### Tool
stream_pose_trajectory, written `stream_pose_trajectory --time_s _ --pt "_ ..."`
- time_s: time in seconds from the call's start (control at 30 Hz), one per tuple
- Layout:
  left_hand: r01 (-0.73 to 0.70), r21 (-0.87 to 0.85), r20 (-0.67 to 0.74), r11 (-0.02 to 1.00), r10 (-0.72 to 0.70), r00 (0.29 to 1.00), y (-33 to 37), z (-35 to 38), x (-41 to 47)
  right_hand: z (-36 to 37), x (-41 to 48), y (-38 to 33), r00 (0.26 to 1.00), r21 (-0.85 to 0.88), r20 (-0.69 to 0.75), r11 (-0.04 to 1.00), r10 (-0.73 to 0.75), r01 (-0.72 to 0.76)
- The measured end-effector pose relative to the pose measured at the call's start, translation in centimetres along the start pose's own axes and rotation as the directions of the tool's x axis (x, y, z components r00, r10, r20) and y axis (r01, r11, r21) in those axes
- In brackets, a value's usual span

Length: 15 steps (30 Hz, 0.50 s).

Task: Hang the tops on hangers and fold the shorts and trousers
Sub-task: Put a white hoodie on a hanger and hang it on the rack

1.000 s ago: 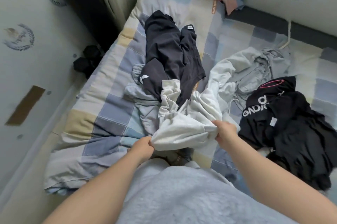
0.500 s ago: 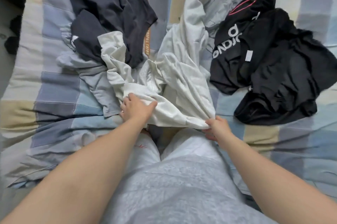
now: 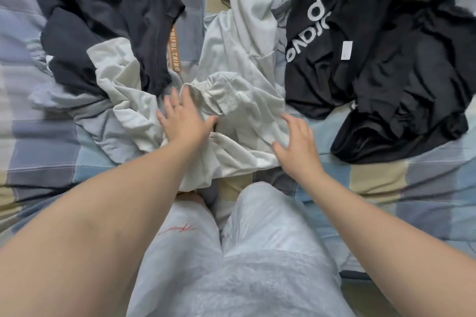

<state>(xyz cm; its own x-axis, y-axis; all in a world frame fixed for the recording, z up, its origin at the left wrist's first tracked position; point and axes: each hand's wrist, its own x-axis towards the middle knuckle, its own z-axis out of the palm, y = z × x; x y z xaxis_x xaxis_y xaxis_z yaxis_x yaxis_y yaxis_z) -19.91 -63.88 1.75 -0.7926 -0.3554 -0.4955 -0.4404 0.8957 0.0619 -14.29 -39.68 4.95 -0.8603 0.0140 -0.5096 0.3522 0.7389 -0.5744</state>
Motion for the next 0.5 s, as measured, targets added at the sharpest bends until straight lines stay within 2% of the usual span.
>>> stream_pose_trajectory --time_s 0.07,0.13,0.17,0.27,0.37,0.5 --pt "0.063 -0.169 0.058 0.984 -0.054 0.997 0.2 0.1 2.2 1.0 2.4 -2.3 0.988 -0.022 0.051 0.989 -0.142 0.144" --pt "0.126 -0.366 0.120 0.922 -0.088 0.989 0.1 0.2 3.6 2.3 4.8 -4.0 0.974 -0.040 0.109 0.979 -0.196 0.202" --pt "0.132 -0.395 0.141 0.909 -0.082 0.987 -0.1 0.2 3.9 2.8 5.9 -4.6 0.974 -0.047 0.131 0.980 -0.187 0.194" --pt "0.034 -0.313 0.210 0.949 0.034 0.977 -0.6 0.2 2.8 4.3 8.2 -5.5 0.973 -0.055 0.194 0.989 -0.122 0.135" --pt "0.027 -0.417 0.230 0.909 0.076 0.970 -1.8 1.0 -0.4 5.5 8.9 -5.6 0.967 -0.118 0.239 0.986 -0.086 0.117" --pt "0.088 -0.556 0.235 0.827 0.054 0.971 -3.6 2.1 -5.2 6.8 8.9 -5.5 0.960 -0.220 0.270 0.966 -0.075 0.137"
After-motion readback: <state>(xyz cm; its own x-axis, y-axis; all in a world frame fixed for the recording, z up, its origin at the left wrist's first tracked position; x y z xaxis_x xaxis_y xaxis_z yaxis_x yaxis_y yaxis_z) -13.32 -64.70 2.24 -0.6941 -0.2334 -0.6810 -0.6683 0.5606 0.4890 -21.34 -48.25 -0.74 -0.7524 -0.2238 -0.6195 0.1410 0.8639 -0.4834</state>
